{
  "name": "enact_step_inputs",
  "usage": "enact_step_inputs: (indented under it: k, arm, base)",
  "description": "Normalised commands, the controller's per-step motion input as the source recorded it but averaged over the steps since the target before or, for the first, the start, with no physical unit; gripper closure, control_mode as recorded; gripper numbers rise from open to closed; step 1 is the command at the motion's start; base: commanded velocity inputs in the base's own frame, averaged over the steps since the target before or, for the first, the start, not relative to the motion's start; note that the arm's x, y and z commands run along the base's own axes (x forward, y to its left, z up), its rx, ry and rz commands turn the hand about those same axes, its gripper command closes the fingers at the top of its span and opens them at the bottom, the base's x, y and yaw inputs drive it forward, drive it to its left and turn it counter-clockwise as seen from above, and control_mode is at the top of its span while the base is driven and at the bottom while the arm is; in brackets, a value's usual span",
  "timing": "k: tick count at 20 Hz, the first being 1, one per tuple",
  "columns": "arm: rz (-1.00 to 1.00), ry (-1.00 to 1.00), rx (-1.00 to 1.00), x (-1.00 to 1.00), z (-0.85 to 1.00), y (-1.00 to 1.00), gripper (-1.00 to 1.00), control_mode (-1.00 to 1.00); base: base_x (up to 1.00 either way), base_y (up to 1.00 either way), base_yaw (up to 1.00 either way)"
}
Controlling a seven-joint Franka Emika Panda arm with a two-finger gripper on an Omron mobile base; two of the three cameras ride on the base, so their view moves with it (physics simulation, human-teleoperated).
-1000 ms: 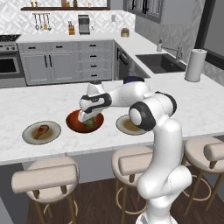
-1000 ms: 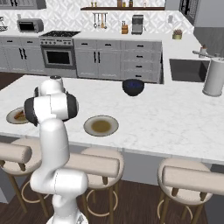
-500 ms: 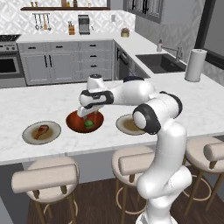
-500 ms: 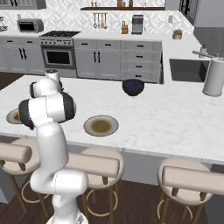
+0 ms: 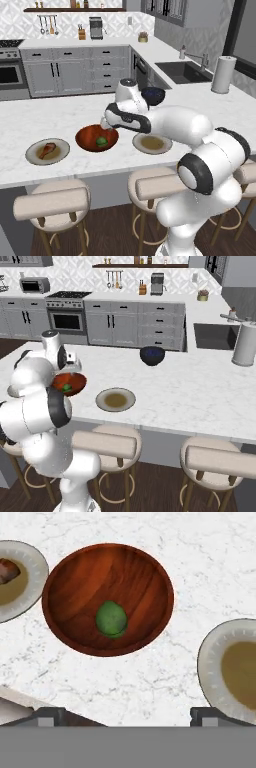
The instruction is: Pick the chicken drumstick and avocado from their plates and place them in the bowl. Then put the bowl in the fridge.
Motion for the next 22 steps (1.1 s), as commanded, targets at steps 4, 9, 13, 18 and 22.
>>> enact_step_inputs:
  k: [4,9,13,18,22]
  arm:
    - [-0.25,-0.09,0.09,-1.0,0.75,-0.86,-1.0,-1.0]
    - [-0.22,0.01,0.15,-0.93,0.74,-0.98,-1.0,-1.0]
    - [-0.2,0.07,0.12,-1.0,0.84,-0.67,-1.0,-1.0]
    - [-0.26,0.21,-0.02,-0.98,0.22,-0.44,-1.0,-1.0]
    - [-0.1,0.06,-0.06,-0.93,-0.09,-0.29,-1.0,-1.0]
  base:
    - [0.0,0.0,0.0]
    - [0.0,0.0,0.0]
    - [0.0,0.0,0.0]
    - [0.0,0.0,0.0]
    - [0.0,0.0,0.0]
